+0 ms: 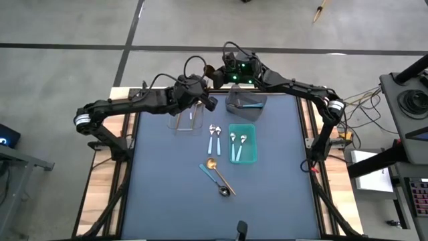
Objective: Sort silverware by color (type)
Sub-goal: Put the gold spoon into the transparent bin
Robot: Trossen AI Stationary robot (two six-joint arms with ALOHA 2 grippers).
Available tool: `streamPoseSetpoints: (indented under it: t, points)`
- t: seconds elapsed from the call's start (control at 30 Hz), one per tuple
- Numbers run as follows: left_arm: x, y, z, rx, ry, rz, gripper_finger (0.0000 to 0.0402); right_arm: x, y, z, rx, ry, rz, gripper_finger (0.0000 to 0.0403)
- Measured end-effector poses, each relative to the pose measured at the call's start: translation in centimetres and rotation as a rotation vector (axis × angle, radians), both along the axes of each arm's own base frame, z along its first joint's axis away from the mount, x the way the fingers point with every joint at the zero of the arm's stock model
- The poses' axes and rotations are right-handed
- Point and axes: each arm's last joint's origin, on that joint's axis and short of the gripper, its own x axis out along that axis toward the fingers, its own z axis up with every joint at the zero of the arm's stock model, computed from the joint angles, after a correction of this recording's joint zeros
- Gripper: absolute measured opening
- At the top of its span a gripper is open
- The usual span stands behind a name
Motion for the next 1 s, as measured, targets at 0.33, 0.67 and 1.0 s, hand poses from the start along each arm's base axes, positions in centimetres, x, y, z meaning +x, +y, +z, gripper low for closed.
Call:
streamPoseSetpoints:
  t: [0.33, 0.67, 1.0]
  points:
    - [-0.1, 0.0, 0.1, -0.064, -0.085, 0.038, 0.0007, 0.0, 0.1, 0.1, -0.016, 0.005, 0.0, 0.0019]
    - [-0.4, -0.3, 1.0, -0.093, -0.124, 0.002, 0.0002, 0.1, 0.3, 0.1, -0.019, -0.001, 0.009, 0.0034]
    - [-1.2, -0.5, 0.5, -0.155, -0.084, 0.047, 0.0001, 0.2, 0.3, 0.1, -0.026, -0.003, 0.001, 0.0039]
